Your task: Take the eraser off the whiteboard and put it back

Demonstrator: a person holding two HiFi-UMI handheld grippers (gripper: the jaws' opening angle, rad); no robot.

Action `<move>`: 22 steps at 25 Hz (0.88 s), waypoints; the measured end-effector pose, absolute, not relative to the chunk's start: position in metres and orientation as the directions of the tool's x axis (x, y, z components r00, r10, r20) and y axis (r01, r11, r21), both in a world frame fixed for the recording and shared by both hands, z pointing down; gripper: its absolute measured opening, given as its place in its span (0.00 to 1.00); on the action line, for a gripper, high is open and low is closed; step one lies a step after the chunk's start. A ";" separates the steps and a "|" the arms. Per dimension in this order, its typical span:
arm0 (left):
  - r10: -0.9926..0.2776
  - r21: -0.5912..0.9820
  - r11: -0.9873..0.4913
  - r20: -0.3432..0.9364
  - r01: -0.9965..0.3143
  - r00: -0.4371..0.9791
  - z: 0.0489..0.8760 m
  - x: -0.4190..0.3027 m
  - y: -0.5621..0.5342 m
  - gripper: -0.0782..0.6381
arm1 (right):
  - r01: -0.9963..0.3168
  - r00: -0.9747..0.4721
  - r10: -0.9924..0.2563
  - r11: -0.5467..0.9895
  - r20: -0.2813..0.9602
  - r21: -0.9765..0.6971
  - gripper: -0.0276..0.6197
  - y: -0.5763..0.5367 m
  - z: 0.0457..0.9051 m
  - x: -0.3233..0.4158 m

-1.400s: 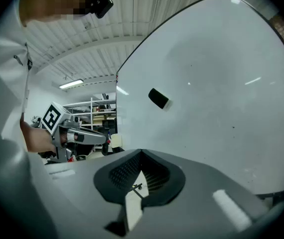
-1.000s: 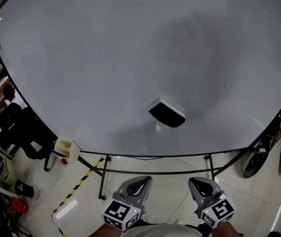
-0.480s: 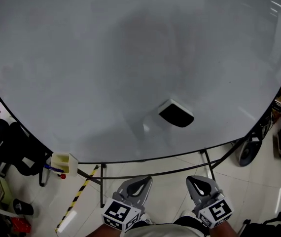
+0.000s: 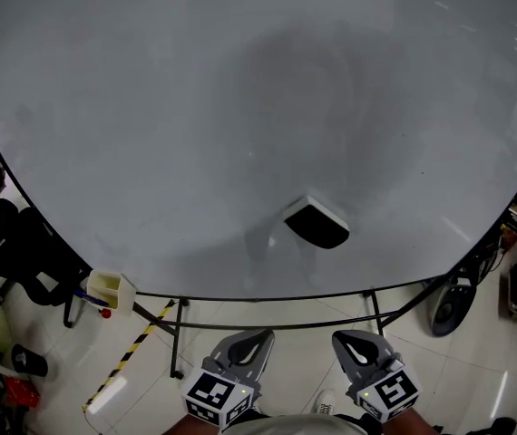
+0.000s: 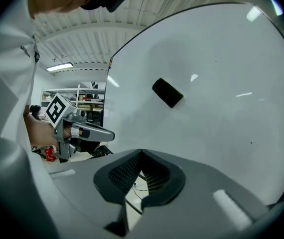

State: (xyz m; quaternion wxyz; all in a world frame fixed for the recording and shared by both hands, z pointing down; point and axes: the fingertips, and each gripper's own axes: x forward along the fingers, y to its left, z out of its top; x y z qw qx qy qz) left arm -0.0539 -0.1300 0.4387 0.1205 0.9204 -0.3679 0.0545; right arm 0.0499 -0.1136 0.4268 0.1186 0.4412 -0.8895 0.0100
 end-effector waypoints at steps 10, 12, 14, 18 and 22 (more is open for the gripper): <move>-0.721 0.171 -0.644 0.187 -0.745 0.667 0.437 -0.047 -0.137 0.13 | -0.752 -0.620 -0.756 0.649 0.210 0.112 0.05 -0.132 0.421 0.060; -0.727 0.170 -0.638 0.188 -0.751 0.661 0.437 -0.047 -0.138 0.13 | -0.748 -0.615 -0.764 0.644 0.195 0.162 0.05 -0.136 0.413 0.057; -0.727 0.170 -0.637 0.192 -0.752 0.660 0.438 -0.047 -0.138 0.13 | -0.739 -0.603 -0.778 0.629 0.177 0.243 0.05 -0.140 0.400 0.053; -0.716 0.167 -0.645 0.211 -0.746 0.666 0.444 -0.046 -0.137 0.13 | -0.705 -0.535 -0.826 0.553 0.179 0.444 0.16 -0.157 0.378 0.047; -0.711 0.169 -0.650 0.209 -0.741 0.671 0.443 -0.047 -0.136 0.13 | -0.702 -0.494 -0.860 0.480 0.125 0.526 0.19 -0.171 0.353 0.041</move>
